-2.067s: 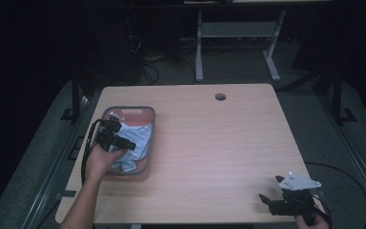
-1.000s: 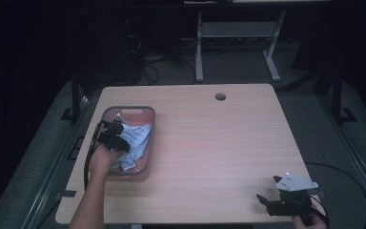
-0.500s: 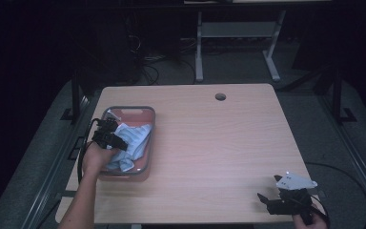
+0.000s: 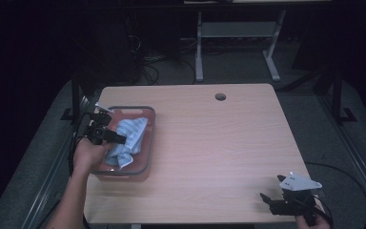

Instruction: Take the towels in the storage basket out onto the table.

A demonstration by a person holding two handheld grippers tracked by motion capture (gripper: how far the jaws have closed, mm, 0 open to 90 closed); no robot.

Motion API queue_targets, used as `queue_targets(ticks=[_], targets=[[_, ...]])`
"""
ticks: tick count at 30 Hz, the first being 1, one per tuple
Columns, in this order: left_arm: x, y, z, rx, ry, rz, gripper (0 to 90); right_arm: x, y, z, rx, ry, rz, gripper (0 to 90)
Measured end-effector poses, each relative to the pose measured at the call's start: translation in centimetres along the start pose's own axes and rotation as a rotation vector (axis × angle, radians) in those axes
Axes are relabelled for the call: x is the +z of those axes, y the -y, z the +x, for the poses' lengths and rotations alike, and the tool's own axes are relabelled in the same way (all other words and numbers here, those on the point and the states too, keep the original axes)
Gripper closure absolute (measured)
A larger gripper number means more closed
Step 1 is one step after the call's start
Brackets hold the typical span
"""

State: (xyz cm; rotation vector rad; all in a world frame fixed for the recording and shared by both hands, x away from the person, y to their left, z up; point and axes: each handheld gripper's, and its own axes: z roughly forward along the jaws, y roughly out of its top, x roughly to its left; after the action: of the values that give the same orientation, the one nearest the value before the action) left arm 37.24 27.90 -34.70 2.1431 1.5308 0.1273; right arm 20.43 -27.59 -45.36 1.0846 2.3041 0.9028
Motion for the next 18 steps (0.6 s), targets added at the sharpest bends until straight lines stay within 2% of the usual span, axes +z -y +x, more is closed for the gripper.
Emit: queue_targets(ticks=[5,9,13,18], targets=[[-1.5,0.1,0.1,-0.014,0.035,-0.052,66.6,0.1,-0.1,0.2,-0.009,-0.003,0.003,13.8],[-2.3,0.1,0.0,-0.011,0.059,-0.097,66.6,0.0,-0.1,0.1,-0.011,0.000,0.002,13.8],[-2.8,0.1,-0.3,0.003,0.058,-0.105,66.6,-0.2,0.1,-0.2,0.006,0.005,-0.004,13.8],[-3.1,0.1,-0.5,0.007,0.078,-0.127,66.4,-0.2,0.1,-0.3,0.012,0.004,-0.009,13.8]])
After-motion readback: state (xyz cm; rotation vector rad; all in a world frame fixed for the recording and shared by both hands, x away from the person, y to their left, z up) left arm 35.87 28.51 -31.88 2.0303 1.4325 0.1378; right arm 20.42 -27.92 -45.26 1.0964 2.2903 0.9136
